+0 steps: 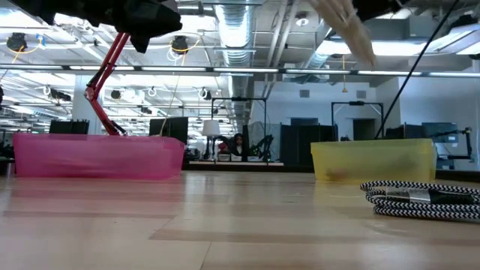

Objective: Pick & Place USB Port
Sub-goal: Put the brown USB cable into the pink bin

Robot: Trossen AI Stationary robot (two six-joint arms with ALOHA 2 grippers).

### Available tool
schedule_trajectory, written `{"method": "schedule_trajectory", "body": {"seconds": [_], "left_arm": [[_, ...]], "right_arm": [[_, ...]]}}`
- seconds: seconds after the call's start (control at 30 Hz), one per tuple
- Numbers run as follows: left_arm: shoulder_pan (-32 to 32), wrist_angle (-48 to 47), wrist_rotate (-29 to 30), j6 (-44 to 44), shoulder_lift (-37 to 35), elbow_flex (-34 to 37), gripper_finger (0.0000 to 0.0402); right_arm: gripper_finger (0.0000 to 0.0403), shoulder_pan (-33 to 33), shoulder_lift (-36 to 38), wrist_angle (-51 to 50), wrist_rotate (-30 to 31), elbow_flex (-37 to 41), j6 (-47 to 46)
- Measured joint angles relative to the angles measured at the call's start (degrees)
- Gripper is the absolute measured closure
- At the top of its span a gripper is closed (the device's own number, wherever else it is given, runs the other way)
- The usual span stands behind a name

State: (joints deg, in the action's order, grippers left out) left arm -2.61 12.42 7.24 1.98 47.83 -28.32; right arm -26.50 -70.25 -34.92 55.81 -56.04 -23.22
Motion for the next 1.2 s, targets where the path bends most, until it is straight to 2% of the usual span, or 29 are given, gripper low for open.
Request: {"method": "schedule_trajectory", "body": {"seconds": [0.17,0.33,0.63,0.9,1.2], "left_arm": [[0.0,3.8,-2.5,-0.1,1.5,0.0,0.0309],[0.0,10.2,-7.4,-0.2,6.1,0.0,0.0309],[0.0,18.4,-7.7,0.0,14.2,0.0,0.0309],[0.0,19.0,-7.7,3.0,14.6,0.0,0.0309],[0.0,19.4,-7.7,3.5,14.6,0.0,0.0307]], "right_arm": [[0.0402,3.3,-2.6,4.6,-0.3,0.1,5.7],[0.0402,6.3,-6.6,10.8,-0.4,0.1,10.3],[0.0402,12.9,-12.1,27.2,-5.5,0.1,20.5],[0.0402,17.0,-15.9,42.0,-11.9,0.1,29.2],[0.0402,18.9,-19.2,44.5,-12.7,0.1,29.8]]}}
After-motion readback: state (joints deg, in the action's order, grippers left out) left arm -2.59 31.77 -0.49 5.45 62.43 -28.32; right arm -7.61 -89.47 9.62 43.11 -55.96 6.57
